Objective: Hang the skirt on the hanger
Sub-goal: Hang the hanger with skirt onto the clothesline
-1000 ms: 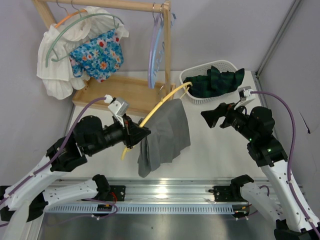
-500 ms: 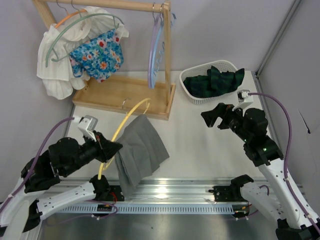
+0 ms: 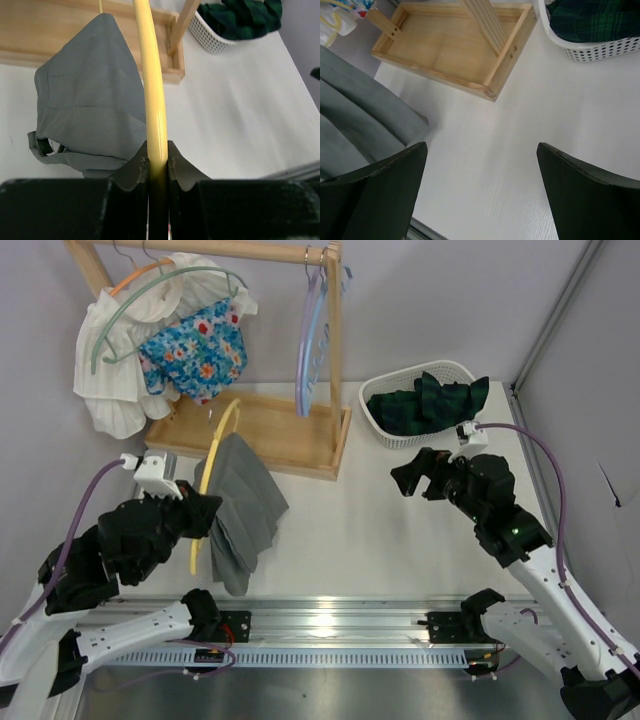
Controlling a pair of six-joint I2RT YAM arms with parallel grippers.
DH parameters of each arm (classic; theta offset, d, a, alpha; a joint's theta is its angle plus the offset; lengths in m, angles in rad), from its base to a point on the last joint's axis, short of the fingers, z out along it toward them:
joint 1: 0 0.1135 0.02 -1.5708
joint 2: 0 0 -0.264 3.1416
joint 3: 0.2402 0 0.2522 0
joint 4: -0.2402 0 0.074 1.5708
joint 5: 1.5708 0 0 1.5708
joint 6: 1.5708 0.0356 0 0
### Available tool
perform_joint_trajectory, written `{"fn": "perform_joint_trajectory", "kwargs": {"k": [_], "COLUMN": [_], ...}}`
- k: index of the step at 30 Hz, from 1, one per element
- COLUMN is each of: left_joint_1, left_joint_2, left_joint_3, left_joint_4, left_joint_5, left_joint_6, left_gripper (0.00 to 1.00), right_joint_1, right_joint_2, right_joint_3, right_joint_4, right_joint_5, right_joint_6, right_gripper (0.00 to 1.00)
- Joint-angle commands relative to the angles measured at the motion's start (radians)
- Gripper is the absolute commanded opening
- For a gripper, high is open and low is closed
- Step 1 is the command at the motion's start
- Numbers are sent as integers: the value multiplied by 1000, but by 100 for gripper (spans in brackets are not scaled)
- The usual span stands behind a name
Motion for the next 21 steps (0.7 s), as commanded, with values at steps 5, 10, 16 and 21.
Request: {"fn": "perform_joint_trajectory", "kwargs": {"k": [5, 10, 16, 21], "left_joint_1": [29, 279, 500, 640], "left_joint_2": [148, 264, 370, 494], "left_joint_3": [114, 169, 191, 326], "left_joint_4": [315, 363, 496, 530], "left_joint_5": [-147, 118, 355, 654], "left_joint_6": [222, 224, 249, 284], "left_gripper": [0, 0, 0, 0], "right_joint_1": [21, 21, 19, 9], "right_joint_2": [41, 70, 68, 64], "right_joint_3": [3, 35, 43, 35], "right_joint_4": [62, 57, 46, 34], "right_joint_5": [36, 34, 31, 45], "right_joint_6": [17, -9, -26, -30], "right_gripper": [99, 99, 99, 99]}}
